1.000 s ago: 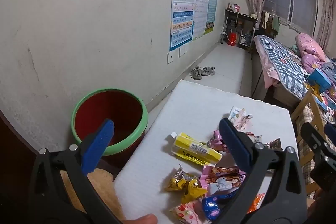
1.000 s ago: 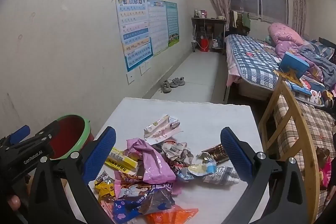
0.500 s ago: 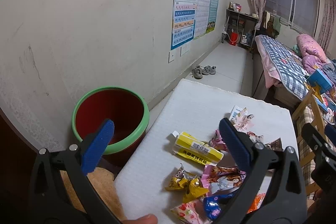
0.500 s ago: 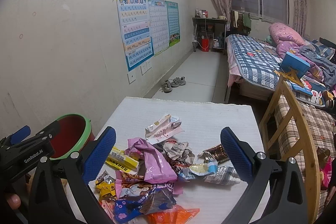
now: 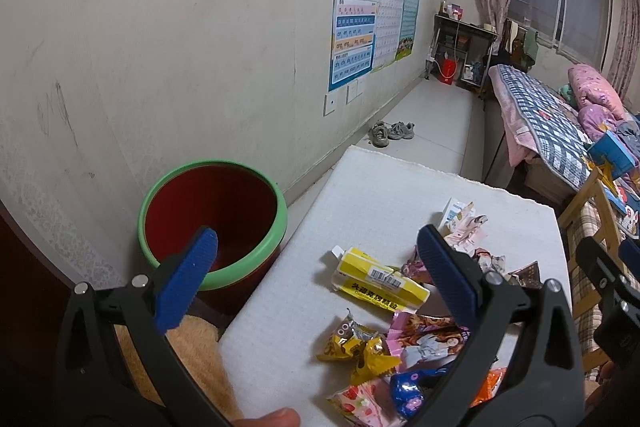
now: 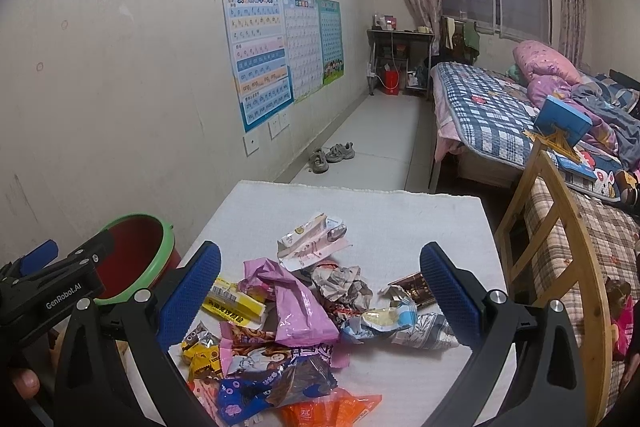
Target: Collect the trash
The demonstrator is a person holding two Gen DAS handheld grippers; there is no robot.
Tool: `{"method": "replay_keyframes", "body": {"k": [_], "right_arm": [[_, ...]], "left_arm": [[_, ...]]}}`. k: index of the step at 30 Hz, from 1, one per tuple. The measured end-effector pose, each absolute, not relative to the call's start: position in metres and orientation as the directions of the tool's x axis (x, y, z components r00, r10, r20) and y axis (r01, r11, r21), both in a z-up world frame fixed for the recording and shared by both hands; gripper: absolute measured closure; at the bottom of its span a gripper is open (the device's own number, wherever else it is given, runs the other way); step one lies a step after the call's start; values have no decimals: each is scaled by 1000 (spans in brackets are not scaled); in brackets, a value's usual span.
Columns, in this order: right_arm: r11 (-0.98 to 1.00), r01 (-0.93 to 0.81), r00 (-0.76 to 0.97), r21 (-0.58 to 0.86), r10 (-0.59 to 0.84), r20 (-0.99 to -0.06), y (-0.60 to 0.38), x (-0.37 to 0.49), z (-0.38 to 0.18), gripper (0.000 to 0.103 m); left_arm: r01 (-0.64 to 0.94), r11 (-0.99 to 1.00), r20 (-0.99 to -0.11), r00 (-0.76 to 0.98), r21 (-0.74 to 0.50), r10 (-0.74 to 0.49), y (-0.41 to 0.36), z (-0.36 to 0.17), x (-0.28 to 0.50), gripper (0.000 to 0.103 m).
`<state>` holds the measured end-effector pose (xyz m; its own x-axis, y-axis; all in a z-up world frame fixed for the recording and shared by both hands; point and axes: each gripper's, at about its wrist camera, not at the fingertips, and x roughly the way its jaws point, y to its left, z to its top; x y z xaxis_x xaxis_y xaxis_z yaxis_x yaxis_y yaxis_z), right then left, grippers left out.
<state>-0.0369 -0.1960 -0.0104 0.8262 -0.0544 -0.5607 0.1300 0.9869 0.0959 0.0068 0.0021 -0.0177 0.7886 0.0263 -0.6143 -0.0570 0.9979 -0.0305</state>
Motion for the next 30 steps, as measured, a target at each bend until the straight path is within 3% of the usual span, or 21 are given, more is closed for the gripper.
{"method": "replay_keyframes", "body": {"k": [30], "right_arm": [[989, 120, 824, 86, -51, -565, -190, -37, -12, 7]], "left_arm": [[-49, 998, -611, 792, -34, 19, 9, -19, 5, 5]]}}
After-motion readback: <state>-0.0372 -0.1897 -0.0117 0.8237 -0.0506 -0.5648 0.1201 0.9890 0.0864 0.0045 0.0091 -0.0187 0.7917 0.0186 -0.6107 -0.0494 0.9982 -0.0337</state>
